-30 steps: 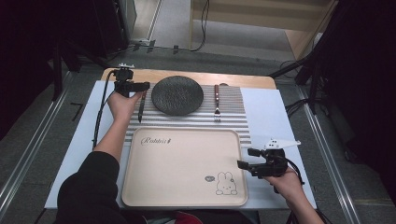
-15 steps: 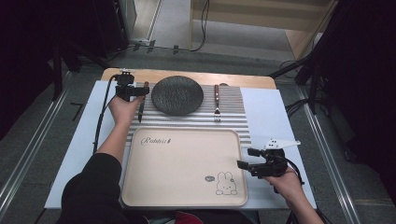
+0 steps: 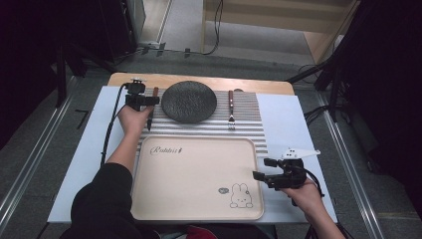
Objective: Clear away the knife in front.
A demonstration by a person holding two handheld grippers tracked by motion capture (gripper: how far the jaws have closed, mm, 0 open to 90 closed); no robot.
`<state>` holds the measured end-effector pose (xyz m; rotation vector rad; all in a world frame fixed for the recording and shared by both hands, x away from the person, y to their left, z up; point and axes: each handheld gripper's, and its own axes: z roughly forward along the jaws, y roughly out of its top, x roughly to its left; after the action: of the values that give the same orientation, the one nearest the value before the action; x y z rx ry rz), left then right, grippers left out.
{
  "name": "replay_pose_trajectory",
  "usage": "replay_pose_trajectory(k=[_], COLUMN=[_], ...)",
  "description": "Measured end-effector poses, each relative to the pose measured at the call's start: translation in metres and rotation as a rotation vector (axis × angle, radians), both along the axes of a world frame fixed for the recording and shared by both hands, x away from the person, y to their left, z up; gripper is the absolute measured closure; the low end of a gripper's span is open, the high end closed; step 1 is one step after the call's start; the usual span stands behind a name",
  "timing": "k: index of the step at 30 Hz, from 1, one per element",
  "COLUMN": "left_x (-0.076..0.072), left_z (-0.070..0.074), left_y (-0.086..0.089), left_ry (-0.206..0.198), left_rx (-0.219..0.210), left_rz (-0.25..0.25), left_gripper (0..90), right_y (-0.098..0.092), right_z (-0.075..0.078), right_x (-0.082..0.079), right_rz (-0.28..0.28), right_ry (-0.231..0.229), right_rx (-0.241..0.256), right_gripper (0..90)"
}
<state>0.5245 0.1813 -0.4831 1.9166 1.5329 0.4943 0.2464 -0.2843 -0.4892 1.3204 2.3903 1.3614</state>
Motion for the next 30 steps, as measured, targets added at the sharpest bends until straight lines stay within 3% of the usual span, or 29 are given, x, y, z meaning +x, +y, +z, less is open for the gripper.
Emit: replay_pose_trajectory(k=[7,10,16,20,27,30], left_x=[0.000,-0.001,-0.005,-0.006,-0.008,-0.009], left_z=[-0.009,-0.011,-0.012,-0.013,-0.012,-0.012], left_y=[-0.002,-0.004,-0.010,-0.012,-0.017,-0.018], left_ry=[0.009,-0.003,-0.029,-0.031,-0.020,-0.019], left_rx=[0.028,0.042,0.129,0.127,0.115,0.105], left_rz=[-0.002,-0.001,-0.011,0.013,0.070,0.094], left_gripper=[39.0,45.7,54.9,56.7,70.1,71.4], right_y=[0.000,0.000,0.000,0.000,0.000,0.001], right_z=[0.000,0.000,0.000,0.000,0.001,0.001], right_x=[0.000,0.000,0.000,0.000,0.000,0.000], right_rz=[0.001,0.000,-0.001,0.001,0.003,0.005], right_ry=[0.000,0.001,0.000,0.000,0.001,0.001], right_rx=[0.001,-0.001,-0.001,-0.002,-0.006,-0.005], right_gripper=[20.0,20.0,19.9,19.9,20.0,19.9])
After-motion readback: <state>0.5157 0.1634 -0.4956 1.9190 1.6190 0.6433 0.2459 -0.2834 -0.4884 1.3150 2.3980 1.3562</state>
